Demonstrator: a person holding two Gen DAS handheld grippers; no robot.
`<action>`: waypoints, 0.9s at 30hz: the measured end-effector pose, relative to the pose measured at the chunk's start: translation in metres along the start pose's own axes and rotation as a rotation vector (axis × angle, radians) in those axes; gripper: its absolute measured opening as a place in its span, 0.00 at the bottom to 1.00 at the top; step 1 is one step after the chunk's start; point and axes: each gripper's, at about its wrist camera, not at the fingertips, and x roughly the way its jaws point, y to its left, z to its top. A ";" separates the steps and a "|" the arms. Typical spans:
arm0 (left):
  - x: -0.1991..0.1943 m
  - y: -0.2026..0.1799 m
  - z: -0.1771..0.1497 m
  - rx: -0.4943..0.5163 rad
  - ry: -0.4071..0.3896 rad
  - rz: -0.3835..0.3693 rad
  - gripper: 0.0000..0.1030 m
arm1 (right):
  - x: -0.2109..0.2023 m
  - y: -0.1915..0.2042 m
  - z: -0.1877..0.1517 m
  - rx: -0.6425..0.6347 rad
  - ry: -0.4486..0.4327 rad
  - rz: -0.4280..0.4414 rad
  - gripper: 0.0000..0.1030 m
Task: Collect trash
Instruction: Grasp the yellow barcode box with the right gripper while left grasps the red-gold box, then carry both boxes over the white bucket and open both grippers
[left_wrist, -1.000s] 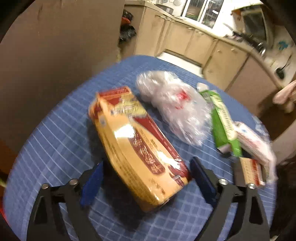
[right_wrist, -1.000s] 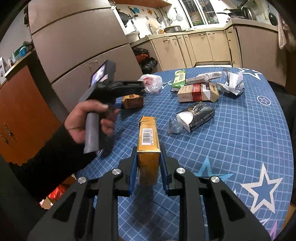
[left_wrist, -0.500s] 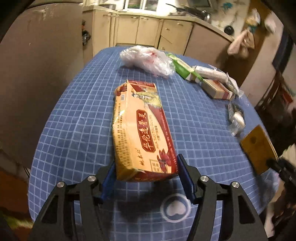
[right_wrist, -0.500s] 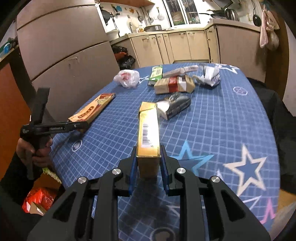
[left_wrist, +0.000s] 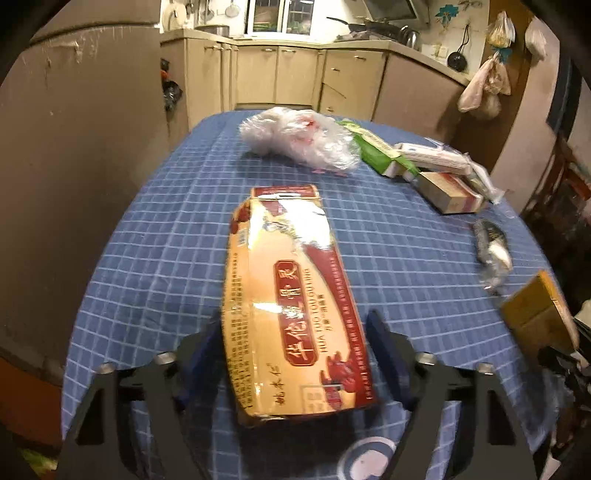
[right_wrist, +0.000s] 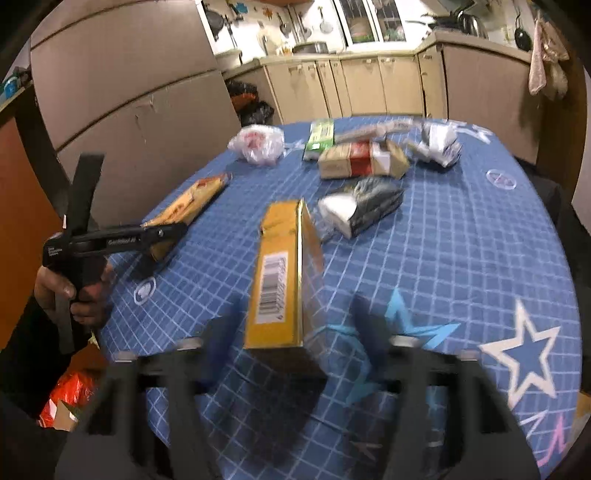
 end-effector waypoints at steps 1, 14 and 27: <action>-0.001 -0.001 0.000 0.001 0.000 -0.005 0.67 | 0.002 0.001 -0.001 0.000 0.006 -0.003 0.25; -0.051 -0.050 -0.013 0.059 -0.113 0.078 0.65 | -0.032 0.002 -0.010 0.062 -0.083 -0.025 0.20; -0.085 -0.126 -0.022 0.153 -0.187 0.056 0.65 | -0.095 0.017 -0.023 0.029 -0.170 -0.156 0.20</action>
